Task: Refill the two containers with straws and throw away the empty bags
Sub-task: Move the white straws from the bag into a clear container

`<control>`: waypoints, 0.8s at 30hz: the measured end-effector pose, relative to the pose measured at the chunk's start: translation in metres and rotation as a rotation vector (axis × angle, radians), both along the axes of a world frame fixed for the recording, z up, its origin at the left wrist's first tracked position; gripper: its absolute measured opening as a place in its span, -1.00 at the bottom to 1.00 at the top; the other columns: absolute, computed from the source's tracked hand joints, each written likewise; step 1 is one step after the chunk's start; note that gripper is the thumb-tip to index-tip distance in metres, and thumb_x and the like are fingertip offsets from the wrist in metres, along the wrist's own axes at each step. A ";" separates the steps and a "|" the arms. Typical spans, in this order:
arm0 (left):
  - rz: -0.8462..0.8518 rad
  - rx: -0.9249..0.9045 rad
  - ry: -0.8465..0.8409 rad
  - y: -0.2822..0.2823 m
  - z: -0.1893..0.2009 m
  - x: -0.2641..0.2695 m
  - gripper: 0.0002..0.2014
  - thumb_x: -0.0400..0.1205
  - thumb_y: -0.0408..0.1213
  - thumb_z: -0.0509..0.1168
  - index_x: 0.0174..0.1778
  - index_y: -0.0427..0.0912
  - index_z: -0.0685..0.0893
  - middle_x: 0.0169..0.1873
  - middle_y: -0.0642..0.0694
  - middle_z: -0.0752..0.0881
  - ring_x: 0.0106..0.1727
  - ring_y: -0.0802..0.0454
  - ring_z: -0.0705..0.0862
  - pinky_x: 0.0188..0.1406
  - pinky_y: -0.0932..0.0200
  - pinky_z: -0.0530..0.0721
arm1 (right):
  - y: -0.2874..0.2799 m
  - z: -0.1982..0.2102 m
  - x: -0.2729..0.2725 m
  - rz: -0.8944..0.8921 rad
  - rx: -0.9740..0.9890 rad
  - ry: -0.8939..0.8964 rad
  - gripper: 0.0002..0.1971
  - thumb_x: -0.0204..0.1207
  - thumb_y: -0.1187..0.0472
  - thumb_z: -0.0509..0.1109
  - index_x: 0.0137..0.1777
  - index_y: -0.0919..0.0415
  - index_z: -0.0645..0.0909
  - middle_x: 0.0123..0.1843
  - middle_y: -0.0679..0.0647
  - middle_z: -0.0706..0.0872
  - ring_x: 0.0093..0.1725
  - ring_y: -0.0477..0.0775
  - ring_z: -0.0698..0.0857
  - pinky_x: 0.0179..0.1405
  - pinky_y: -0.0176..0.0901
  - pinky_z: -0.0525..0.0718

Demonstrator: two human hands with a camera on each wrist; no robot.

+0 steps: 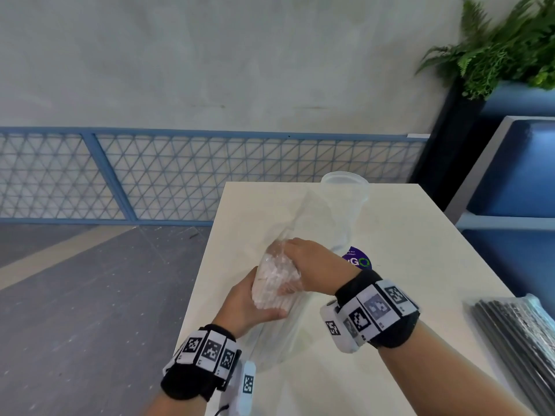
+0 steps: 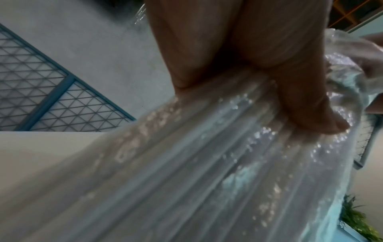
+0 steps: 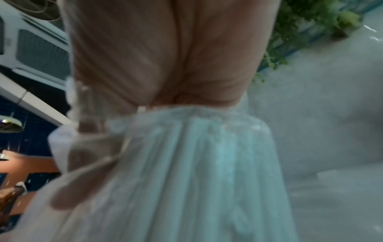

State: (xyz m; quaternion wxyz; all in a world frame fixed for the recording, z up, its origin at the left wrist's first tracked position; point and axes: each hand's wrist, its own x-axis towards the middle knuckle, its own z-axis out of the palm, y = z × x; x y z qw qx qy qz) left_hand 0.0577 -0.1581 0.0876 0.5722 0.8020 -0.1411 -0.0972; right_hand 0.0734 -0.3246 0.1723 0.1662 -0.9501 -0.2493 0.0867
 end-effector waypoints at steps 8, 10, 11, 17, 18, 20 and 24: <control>0.034 0.015 0.029 0.000 -0.008 0.005 -0.44 0.18 -0.24 0.67 0.03 0.14 0.60 -0.07 0.11 0.77 0.01 0.38 0.70 -0.07 0.53 0.57 | 0.004 0.003 0.000 0.015 -0.085 -0.090 -0.46 0.36 -0.08 0.48 0.25 0.21 0.53 0.12 0.10 0.66 0.07 0.13 0.65 -0.07 -0.13 0.54; 0.039 0.015 0.038 -0.001 -0.009 0.006 -0.47 0.17 -0.26 0.67 -0.01 0.12 0.62 -0.08 0.08 0.78 -0.01 0.36 0.71 -0.09 0.55 0.57 | 0.005 0.004 0.002 -0.006 -0.106 -0.097 -0.61 0.47 0.06 0.41 0.24 0.23 0.55 0.13 0.10 0.67 0.01 0.11 0.63 -0.13 -0.18 0.44; 0.046 0.009 0.041 -0.002 -0.009 0.007 -0.49 0.18 -0.28 0.67 -0.03 0.11 0.63 -0.09 0.07 0.78 -0.03 0.36 0.71 -0.10 0.55 0.57 | 0.005 0.004 0.003 -0.022 -0.085 -0.096 -0.67 0.50 0.13 0.37 0.23 0.22 0.56 0.13 0.11 0.68 0.00 0.11 0.63 -0.13 -0.17 0.46; 0.037 -0.003 0.059 -0.003 -0.009 0.014 -0.56 0.21 -0.27 0.66 -0.06 0.06 0.68 -0.13 0.06 0.80 -0.07 0.31 0.74 -0.04 0.46 0.62 | -0.001 -0.004 0.010 -0.064 0.054 -0.128 -0.82 0.50 0.25 0.38 0.07 0.23 0.69 -0.04 0.20 0.76 -0.05 0.17 0.71 -0.12 -0.12 0.58; 0.039 -0.008 0.068 -0.003 -0.009 0.014 -0.57 0.19 -0.21 0.66 -0.08 0.06 0.68 -0.17 0.06 0.80 -0.10 0.28 0.75 -0.05 0.41 0.65 | -0.003 -0.004 0.010 -0.066 0.072 -0.131 -0.84 0.49 0.27 0.38 0.04 0.24 0.70 -0.05 0.20 0.76 -0.06 0.17 0.71 -0.13 -0.11 0.59; 0.042 -0.018 0.091 -0.004 -0.009 0.015 -0.57 0.13 -0.08 0.64 -0.12 0.03 0.70 -0.24 0.05 0.80 -0.13 0.20 0.76 -0.05 0.30 0.70 | -0.006 -0.003 0.012 -0.070 0.104 -0.134 -0.84 0.46 0.34 0.39 0.02 0.26 0.71 -0.08 0.20 0.76 -0.09 0.17 0.71 -0.11 -0.03 0.65; 0.048 -0.004 0.130 -0.007 -0.010 0.017 -0.67 0.28 -0.32 0.62 -0.15 0.00 0.67 -0.23 0.08 0.77 -0.21 0.32 0.75 -0.14 0.41 0.67 | -0.016 0.014 0.014 -0.084 0.237 -0.134 -0.65 0.31 0.13 0.58 0.09 0.21 0.73 0.02 0.12 0.79 -0.06 0.05 0.69 -0.04 -0.30 0.54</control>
